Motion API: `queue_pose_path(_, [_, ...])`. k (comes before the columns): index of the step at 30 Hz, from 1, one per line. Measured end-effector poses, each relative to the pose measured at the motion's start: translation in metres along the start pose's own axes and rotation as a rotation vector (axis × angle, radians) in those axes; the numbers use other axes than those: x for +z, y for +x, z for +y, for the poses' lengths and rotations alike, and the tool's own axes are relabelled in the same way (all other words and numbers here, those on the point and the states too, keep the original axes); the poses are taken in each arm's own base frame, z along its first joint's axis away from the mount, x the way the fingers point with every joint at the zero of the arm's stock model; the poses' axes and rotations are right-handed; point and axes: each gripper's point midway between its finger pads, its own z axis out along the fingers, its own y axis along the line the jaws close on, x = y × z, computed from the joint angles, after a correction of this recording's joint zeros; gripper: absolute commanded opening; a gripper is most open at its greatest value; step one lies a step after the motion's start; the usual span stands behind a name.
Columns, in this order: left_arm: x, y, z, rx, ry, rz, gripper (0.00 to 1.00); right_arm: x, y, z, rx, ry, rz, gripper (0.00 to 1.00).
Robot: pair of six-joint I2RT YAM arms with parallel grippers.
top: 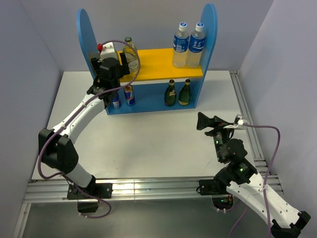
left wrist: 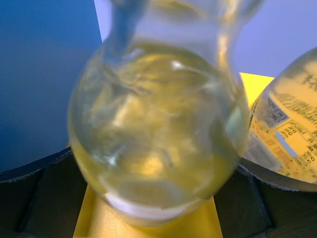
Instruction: Place and organize the beverage onto the shelf
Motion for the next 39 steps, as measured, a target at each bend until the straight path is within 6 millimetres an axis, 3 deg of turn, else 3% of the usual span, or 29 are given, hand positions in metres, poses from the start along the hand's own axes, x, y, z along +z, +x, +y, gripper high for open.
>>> queue_pose_path(6, [-0.008, 0.006, -0.006, 0.008, 0.002, 0.004, 0.97, -0.001, -0.002, 0.001, 0.010, -0.004, -0.007, 1.00])
queue_pose_path(17, [-0.049, 0.014, -0.004, 0.009, 0.026, 0.012, 0.96, -0.003, -0.006, 0.002, 0.026, -0.014, -0.017, 1.00])
queue_pose_path(22, [-0.081, 0.031, 0.001, 0.009, 0.021, 0.034, 0.93, -0.002, 0.006, -0.001, 0.016, -0.013, 0.006, 1.00])
queue_pose_path(26, [-0.126, 0.062, -0.014, 0.009, 0.095, 0.079, 0.91, -0.001, 0.022, -0.001, 0.001, -0.018, 0.057, 1.00])
queue_pose_path(28, [-0.155, 0.085, -0.024, 0.014, 0.152, 0.111, 0.88, 0.000, 0.030, 0.004, -0.003, -0.046, 0.094, 1.00])
queue_pose_path(32, [-0.201, 0.135, -0.023, 0.060, 0.210, 0.204, 0.87, 0.002, 0.050, 0.020, -0.067, -0.075, 0.252, 1.00])
queue_pose_path(34, [-0.216, 0.149, -0.017, 0.089, 0.204, 0.232, 0.88, 0.009, 0.040, 0.040, -0.091, -0.088, 0.316, 1.00])
queue_pose_path(36, [-0.233, 0.149, -0.015, 0.095, 0.223, 0.234, 0.90, 0.017, 0.025, 0.066, -0.104, -0.127, 0.352, 1.00])
queue_pose_path(39, [-0.253, 0.121, -0.018, 0.059, 0.269, 0.218, 0.91, 0.017, -0.001, 0.099, -0.122, -0.194, 0.393, 1.00])
